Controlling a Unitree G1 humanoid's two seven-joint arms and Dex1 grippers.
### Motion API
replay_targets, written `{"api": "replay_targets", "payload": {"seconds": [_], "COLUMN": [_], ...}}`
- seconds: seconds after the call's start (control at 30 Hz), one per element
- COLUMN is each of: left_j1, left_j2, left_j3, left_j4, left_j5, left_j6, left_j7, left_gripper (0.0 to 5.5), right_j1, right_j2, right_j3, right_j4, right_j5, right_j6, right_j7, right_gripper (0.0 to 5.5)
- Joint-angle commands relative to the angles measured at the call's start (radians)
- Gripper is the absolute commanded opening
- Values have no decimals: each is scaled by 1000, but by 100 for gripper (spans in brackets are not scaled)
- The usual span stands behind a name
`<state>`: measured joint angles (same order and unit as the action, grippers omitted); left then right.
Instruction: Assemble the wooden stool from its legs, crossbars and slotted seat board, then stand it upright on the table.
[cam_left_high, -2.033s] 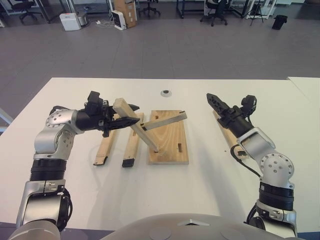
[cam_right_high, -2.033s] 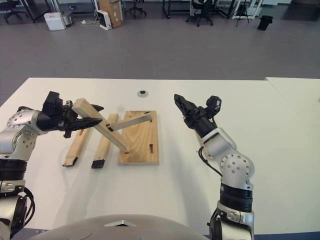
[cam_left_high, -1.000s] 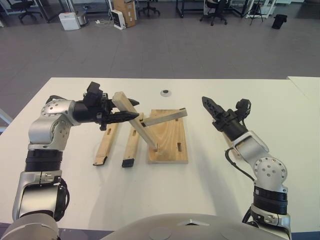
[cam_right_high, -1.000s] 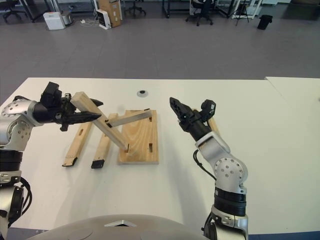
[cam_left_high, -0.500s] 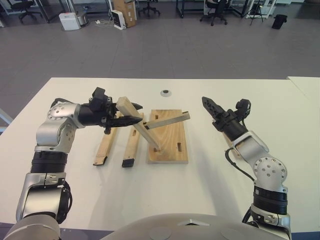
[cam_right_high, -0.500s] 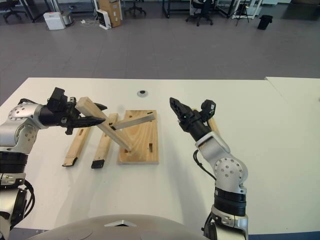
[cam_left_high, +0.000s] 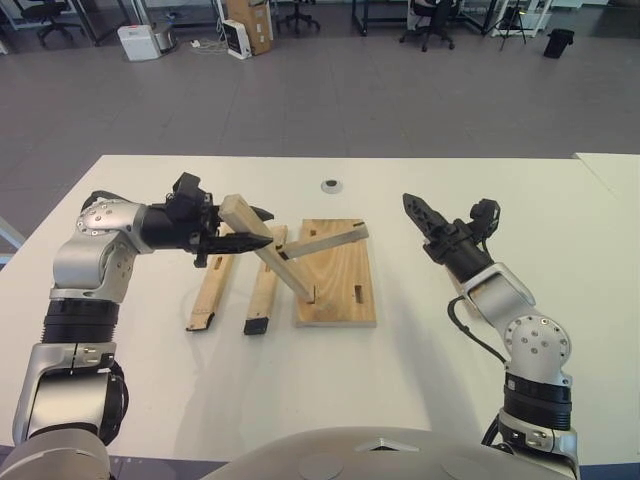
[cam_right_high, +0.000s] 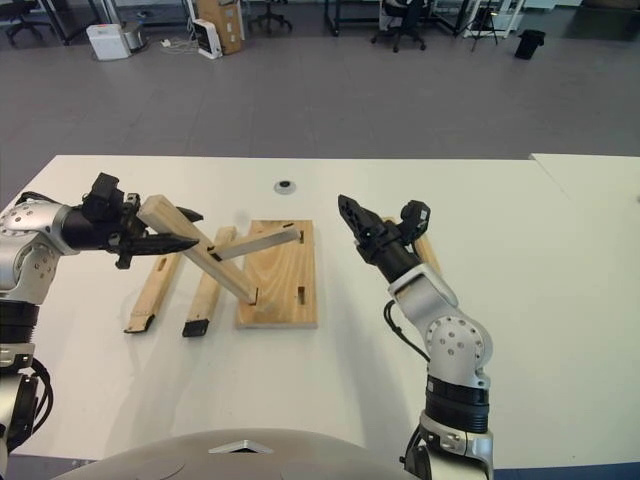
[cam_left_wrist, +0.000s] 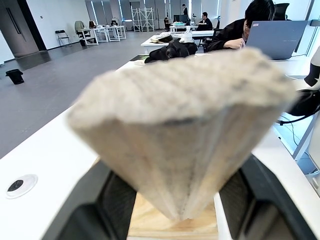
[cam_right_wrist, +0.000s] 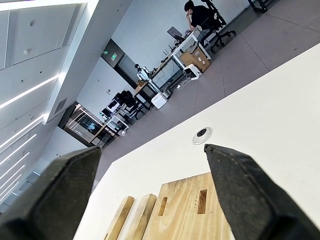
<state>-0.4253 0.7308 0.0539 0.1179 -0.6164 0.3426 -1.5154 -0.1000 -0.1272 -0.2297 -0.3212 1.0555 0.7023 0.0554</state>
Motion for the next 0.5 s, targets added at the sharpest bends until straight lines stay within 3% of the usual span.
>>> {"api": "replay_targets", "payload": {"seconds": [0.03,0.5], "left_j1": [-1,-36], "left_j2": [11,-5], "left_j3": [4,-44], "left_j4": [-25,-12], "left_j5": [12,34], "left_j6": [0,-20], "left_j7": [14,-7], "left_gripper": [206,206], "right_j1": [8,11], "right_j2": [4,23], "right_j3": [6,18], "right_j4": [4,8], "right_j5": [-17,-34], "right_j6": [-1,-7], "right_j7": [-1,10], "right_gripper": [383,383]}}
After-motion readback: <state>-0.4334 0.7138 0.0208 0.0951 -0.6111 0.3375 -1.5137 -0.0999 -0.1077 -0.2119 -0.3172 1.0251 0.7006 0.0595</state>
